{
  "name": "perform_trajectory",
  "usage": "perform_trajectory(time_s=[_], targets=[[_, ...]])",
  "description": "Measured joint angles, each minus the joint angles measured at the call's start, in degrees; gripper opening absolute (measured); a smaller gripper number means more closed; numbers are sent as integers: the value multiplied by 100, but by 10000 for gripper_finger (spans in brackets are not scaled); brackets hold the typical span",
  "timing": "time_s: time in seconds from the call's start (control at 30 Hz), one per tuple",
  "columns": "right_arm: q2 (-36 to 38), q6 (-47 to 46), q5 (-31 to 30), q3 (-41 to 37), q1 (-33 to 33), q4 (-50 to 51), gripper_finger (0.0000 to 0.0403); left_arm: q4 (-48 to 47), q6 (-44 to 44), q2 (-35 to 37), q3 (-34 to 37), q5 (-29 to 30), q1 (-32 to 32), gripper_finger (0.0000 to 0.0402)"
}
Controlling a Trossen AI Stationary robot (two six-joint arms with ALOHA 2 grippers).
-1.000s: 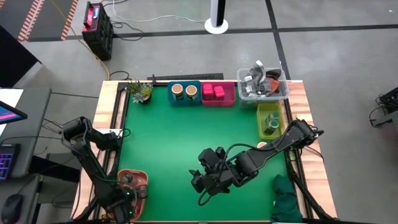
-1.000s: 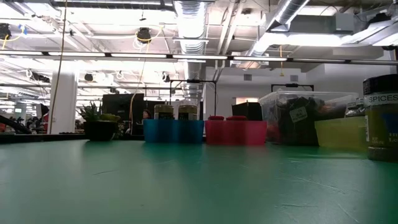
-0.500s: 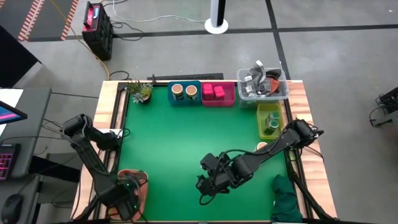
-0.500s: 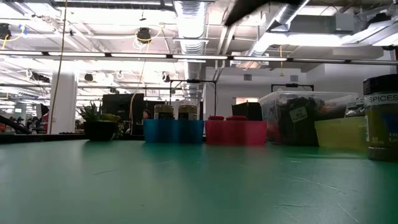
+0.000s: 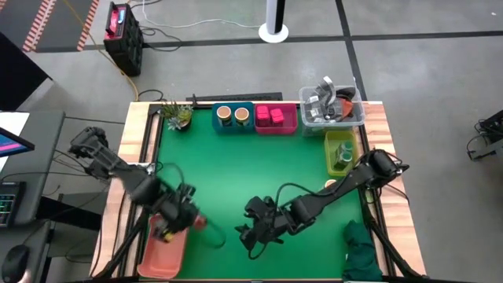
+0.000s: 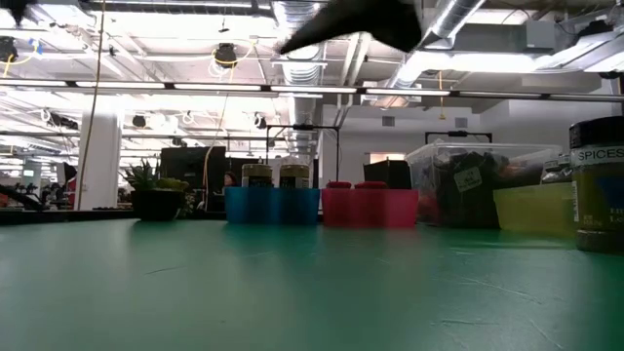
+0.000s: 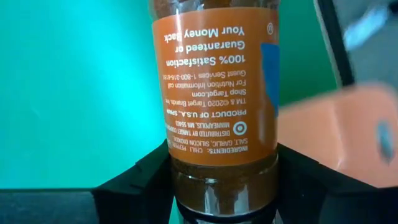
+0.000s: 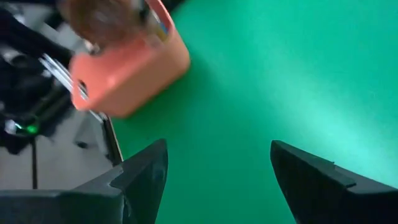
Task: Sort spices by type
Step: Adjust the orange spice bottle in the orange bin
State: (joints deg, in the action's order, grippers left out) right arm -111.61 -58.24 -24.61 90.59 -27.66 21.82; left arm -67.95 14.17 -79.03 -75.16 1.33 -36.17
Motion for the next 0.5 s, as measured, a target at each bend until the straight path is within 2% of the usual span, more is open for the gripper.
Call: perform_trajectory(time_s=[0.13,0.27,0.5], targets=[[0,411,-29,0,177,-449,306,343,187,29,0,-460,810,212],[0,554,-479,0,150,-336,306,577,406,29,0,-680,1324,212],[0,297,-557,4,-164,846,306,1231,928,73,0,-1063,1969,212]])
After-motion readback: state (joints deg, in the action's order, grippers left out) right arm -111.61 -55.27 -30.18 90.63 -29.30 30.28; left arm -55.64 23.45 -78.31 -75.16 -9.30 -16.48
